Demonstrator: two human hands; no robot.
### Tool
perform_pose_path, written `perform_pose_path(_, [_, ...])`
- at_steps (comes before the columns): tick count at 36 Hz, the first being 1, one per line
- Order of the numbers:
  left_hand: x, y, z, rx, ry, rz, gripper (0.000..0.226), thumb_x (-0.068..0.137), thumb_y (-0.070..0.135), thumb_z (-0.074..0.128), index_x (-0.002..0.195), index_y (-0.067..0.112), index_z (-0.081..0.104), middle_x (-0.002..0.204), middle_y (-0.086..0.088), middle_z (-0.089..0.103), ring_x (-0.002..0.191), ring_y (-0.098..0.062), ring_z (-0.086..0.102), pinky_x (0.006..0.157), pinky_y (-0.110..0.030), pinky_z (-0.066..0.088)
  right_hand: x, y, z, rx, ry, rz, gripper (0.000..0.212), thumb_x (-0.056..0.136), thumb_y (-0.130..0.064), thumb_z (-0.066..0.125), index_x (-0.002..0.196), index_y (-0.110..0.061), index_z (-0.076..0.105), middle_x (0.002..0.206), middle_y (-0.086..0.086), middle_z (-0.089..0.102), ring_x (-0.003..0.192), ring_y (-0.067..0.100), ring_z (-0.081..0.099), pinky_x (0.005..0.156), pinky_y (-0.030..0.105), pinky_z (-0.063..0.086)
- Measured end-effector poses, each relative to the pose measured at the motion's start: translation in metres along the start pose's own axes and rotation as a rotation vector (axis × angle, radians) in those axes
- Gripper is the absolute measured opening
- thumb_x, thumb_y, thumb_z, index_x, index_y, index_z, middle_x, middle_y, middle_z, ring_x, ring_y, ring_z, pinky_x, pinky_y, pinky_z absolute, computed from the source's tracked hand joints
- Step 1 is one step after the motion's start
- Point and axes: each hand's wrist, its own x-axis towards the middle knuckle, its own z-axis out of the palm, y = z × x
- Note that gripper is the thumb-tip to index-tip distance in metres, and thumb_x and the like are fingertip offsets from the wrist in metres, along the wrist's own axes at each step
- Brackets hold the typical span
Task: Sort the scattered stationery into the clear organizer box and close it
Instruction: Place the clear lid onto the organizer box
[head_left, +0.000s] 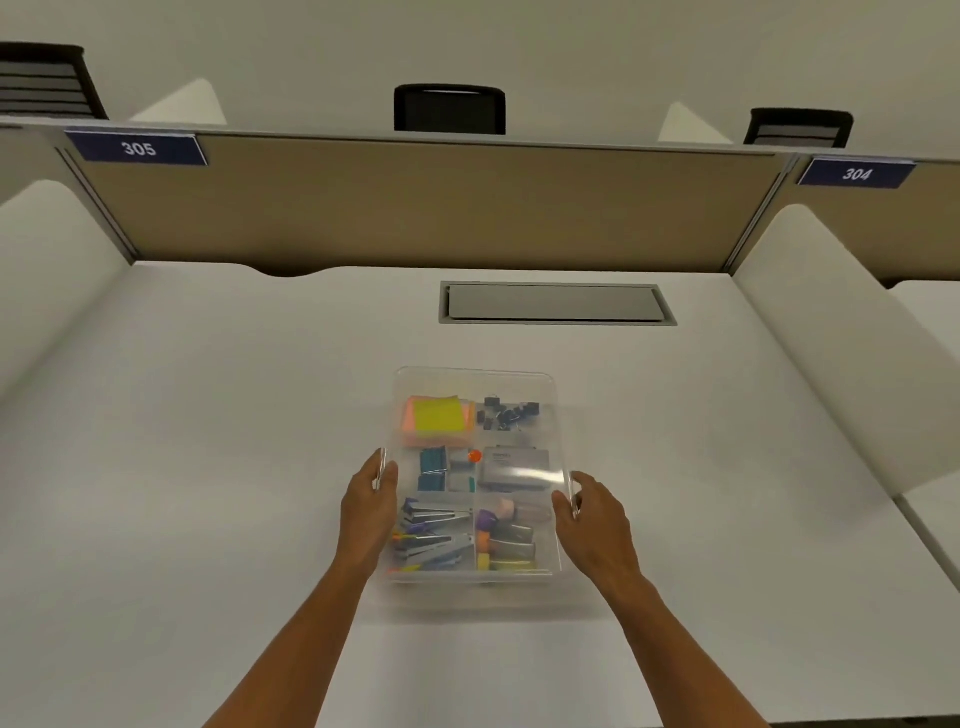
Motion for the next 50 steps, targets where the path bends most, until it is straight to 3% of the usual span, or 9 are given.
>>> perform_pose_path(3, [0.002,0.0,0.0,0.094,-0.033,-0.009,0.048,0.102,0.038,0.038,0.144,0.015,0.04,0.146,-0.006,0.046,0.132,-0.027,0.044,0.109,-0.042,0.037,0.002,-0.002,0.002,0.0,0.017,0.039,0.043,0.099,-0.04,0.052,0.135,-0.017,0.05,0.121,0.005,0.065,0.105,0.021,0.064,0.09,0.03,0.051])
perform_pose_path(10, [0.007,-0.002,-0.005,0.253,0.023,-0.011,0.029,0.098,0.039,0.048,0.109,0.012,0.052,0.098,-0.007,0.061,0.089,-0.026,0.059,0.072,-0.033,0.043,0.009,-0.005,0.007,-0.059,0.062,0.119,0.043,0.099,-0.05,0.044,0.128,-0.019,0.05,0.11,0.004,0.07,0.094,0.021,0.069,0.082,0.032,0.054])
perform_pose_path(13, [0.007,-0.007,-0.004,0.331,0.038,-0.005,0.033,0.098,0.045,0.045,0.105,0.013,0.048,0.09,-0.006,0.061,0.08,-0.024,0.059,0.067,-0.032,0.042,0.01,-0.008,0.01,-0.097,0.079,0.133,0.044,0.1,-0.049,0.04,0.128,-0.017,0.051,0.115,0.005,0.069,0.099,0.023,0.068,0.082,0.032,0.053])
perform_pose_path(21, [0.003,-0.009,-0.001,0.356,0.05,0.017,0.038,0.099,0.047,0.041,0.095,0.01,0.049,0.075,-0.005,0.058,0.066,-0.02,0.055,0.056,-0.029,0.038,0.01,-0.01,0.019,-0.149,0.096,0.15,0.038,0.1,-0.047,0.039,0.121,-0.017,0.047,0.104,0.004,0.069,0.082,0.019,0.067,0.066,0.024,0.049])
perform_pose_path(27, [0.003,-0.009,-0.001,0.336,0.025,0.009,0.045,0.099,0.049,0.039,0.074,0.011,0.046,0.065,-0.003,0.048,0.06,-0.015,0.045,0.055,-0.03,0.035,0.013,-0.005,0.023,-0.16,0.11,0.177,0.037,0.099,-0.052,0.04,0.105,-0.016,0.047,0.087,0.001,0.065,0.066,0.012,0.06,0.057,0.021,0.047])
perform_pose_path(31, [0.005,-0.012,0.0,0.278,0.024,-0.017,0.049,0.097,0.051,0.041,0.072,0.01,0.049,0.065,-0.005,0.049,0.061,-0.016,0.046,0.059,-0.032,0.037,0.015,-0.002,0.024,-0.152,0.097,0.185,0.037,0.098,-0.054,0.038,0.1,-0.018,0.047,0.084,-0.002,0.061,0.063,0.011,0.057,0.054,0.018,0.042])
perform_pose_path(38, [0.006,-0.013,0.0,0.155,0.025,-0.041,0.049,0.095,0.05,0.048,0.065,0.012,0.043,0.059,-0.004,0.04,0.057,-0.014,0.038,0.056,-0.029,0.034,0.02,0.004,0.028,-0.159,0.036,0.177,0.051,0.099,-0.056,0.03,0.105,-0.014,0.056,0.09,-0.002,0.063,0.074,0.012,0.059,0.068,0.025,0.047])
perform_pose_path(44, [0.012,-0.017,0.002,0.136,0.003,-0.096,0.054,0.094,0.056,0.046,0.062,0.012,0.043,0.058,-0.004,0.042,0.057,-0.014,0.041,0.059,-0.03,0.036,0.023,0.005,0.028,-0.202,0.022,0.191,0.066,0.096,-0.063,0.021,0.088,-0.014,0.064,0.081,0.0,0.067,0.068,0.012,0.062,0.064,0.026,0.051])
perform_pose_path(50, [0.013,-0.02,0.003,0.102,-0.01,-0.18,0.058,0.092,0.061,0.044,0.066,0.009,0.047,0.063,-0.009,0.047,0.06,-0.016,0.044,0.059,-0.031,0.037,0.027,0.002,0.024,-0.218,-0.004,0.213,0.07,0.096,-0.065,0.018,0.09,-0.014,0.066,0.081,0.001,0.066,0.071,0.014,0.063,0.068,0.027,0.05])
